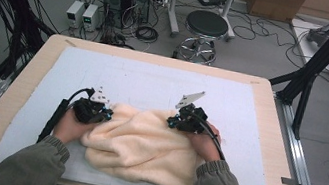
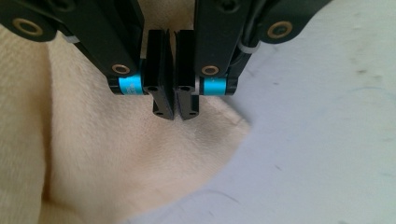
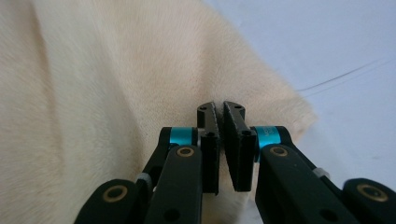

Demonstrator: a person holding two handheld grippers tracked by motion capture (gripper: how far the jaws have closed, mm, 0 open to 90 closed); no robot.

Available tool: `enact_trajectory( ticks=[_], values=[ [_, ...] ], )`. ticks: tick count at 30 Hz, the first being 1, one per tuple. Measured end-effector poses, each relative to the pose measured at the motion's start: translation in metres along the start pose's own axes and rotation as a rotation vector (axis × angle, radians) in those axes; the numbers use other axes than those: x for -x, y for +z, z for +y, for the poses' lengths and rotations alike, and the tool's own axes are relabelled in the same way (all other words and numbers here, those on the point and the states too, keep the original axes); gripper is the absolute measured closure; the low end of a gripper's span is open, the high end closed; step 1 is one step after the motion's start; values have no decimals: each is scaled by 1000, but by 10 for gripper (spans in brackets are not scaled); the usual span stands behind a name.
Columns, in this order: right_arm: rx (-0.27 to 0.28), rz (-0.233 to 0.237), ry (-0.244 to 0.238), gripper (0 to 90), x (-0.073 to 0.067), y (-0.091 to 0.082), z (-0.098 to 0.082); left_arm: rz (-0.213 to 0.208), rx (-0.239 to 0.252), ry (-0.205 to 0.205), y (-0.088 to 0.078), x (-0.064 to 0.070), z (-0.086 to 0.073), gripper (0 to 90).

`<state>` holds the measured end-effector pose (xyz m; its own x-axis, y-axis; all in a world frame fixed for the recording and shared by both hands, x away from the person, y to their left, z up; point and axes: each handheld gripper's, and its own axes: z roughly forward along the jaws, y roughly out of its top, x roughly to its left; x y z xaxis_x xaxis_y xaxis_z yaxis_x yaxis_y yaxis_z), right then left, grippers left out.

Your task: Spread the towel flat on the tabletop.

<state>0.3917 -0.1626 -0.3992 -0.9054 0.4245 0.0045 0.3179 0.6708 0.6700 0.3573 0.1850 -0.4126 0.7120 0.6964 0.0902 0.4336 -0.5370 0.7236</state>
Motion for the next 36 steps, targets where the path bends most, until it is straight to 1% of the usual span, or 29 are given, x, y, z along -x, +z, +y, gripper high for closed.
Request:
enact_trajectory(
  ticks=[1,2,3,4,5,6,8,9,10,12,13,14,15,16,17,18,20,21,23,24,26,27,29,30,31,32,34,35,36],
  values=[
    [32,-23,0,851,1,-13,2,9,26,-20,-5,-3,2,862],
    [46,-37,3,851,2,-21,3,35,53,-36,-14,-7,8,862],
    [61,-51,1,851,3,-29,5,35,53,-36,-14,-7,8,862],
    [75,-58,4,851,3,-36,6,61,88,-49,-23,-11,14,862],
    [84,-69,2,851,3,-43,7,74,106,-60,-28,-12,16,862],
    [84,-69,2,851,3,-43,7,74,106,-60,-28,-12,16,861],
    [98,-81,0,851,1,-55,7,79,125,-75,-34,-14,17,861],
    [86,-78,4,851,-3,-59,3,73,101,-76,-33,-14,15,860],
    [86,-78,4,851,-3,-59,3,73,101,-76,-33,-14,15,860],
    [47,-47,8,850,-7,-55,-5,59,52,-73,-29,-13,10,858],
    [-28,9,16,847,-15,-45,-16,44,18,-79,-25,-13,5,854],
    [-49,41,24,843,-17,-41,-21,28,-8,-85,-22,-14,2,849],
    [-49,41,24,843,-17,-41,-21,12,-44,-93,-17,-14,-3,849],
    [-85,69,36,836,-20,-37,-25,6,-73,-99,-12,-15,-7,839],
    [-95,90,26,818,-22,-36,-25,4,-68,-105,-11,-14,-10,760],
    [-95,90,26,818,-22,-36,-25,0,-69,-110,-10,-15,-12,760],
    [-47,107,32,794,-23,-43,-20,7,-57,-119,-9,-12,-14,652],
    [-31,110,31,769,-21,-46,-17,9,-57,-113,-10,-12,-14,627],
    [-9,90,32,726,-17,-49,-12,15,-56,-110,-10,-12,-14,593],
    [12,70,43,663,-12,-50,-8,18,-56,-111,-9,-12,-14,563],
    [45,45,64,604,-6,-48,-4,21,-65,-115,-8,-13,-15,541],
    [45,45,64,604,-6,-48,-4,20,-69,-120,-6,-13,-15,541],
    [67,10,70,528,1,-43,-1,16,-83,-114,-4,-13,-16,533],
    [47,-4,81,481,8,-33,1,13,-89,-111,-3,-13,-16,530],
    [47,-4,81,481,8,-33,1,9,-91,-111,-2,-13,-16,530],
    [5,9,79,471,13,-19,0,5,-94,-108,-1,-13,-16,539],
    [-12,15,89,467,14,-14,-1,-11,-95,-115,-1,-13,-17,554],
    [-35,29,97,467,15,-8,-2,-22,-96,-120,-1,-13,-17,575],
    [-70,52,105,517,17,1,-5,-32,-99,-122,-1,-14,-18,633]
  ],
)
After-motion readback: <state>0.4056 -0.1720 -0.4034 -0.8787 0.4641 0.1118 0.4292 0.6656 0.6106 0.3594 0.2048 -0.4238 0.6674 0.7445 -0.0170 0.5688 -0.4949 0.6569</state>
